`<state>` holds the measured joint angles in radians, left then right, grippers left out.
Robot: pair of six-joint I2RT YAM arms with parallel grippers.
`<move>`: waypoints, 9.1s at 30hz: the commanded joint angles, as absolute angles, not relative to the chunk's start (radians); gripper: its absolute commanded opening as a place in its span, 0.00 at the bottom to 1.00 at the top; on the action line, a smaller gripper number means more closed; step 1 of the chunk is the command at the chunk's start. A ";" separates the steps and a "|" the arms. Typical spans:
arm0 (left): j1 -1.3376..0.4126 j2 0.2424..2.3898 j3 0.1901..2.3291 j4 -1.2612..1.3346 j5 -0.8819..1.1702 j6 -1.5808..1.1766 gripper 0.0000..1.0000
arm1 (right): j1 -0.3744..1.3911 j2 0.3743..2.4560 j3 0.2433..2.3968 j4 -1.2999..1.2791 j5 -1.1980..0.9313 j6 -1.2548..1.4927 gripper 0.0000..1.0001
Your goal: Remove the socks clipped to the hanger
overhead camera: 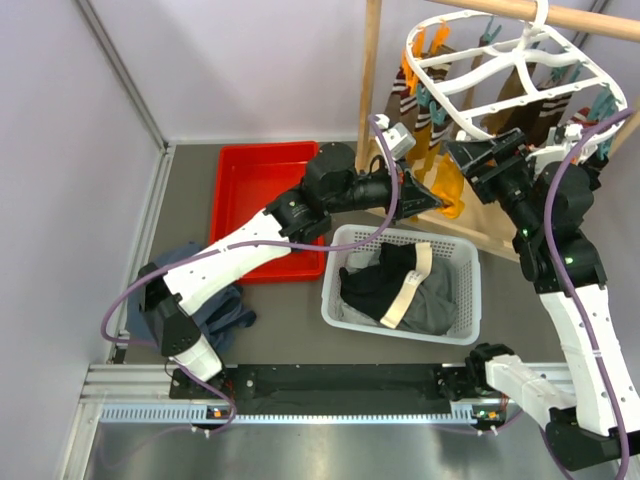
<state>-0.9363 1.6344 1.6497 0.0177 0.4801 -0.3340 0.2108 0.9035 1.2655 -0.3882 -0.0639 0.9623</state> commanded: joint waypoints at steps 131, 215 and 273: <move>-0.801 1.365 1.315 -0.250 -0.273 -0.369 0.00 | 0.198 0.910 1.410 -0.413 0.068 0.623 0.04; -0.916 1.575 1.586 -0.092 -0.054 -0.287 0.86 | 0.198 0.856 1.482 -0.505 0.133 0.465 0.06; -1.238 1.755 1.499 0.449 -0.497 0.066 0.00 | 0.201 1.078 2.029 -1.000 -0.071 0.295 0.60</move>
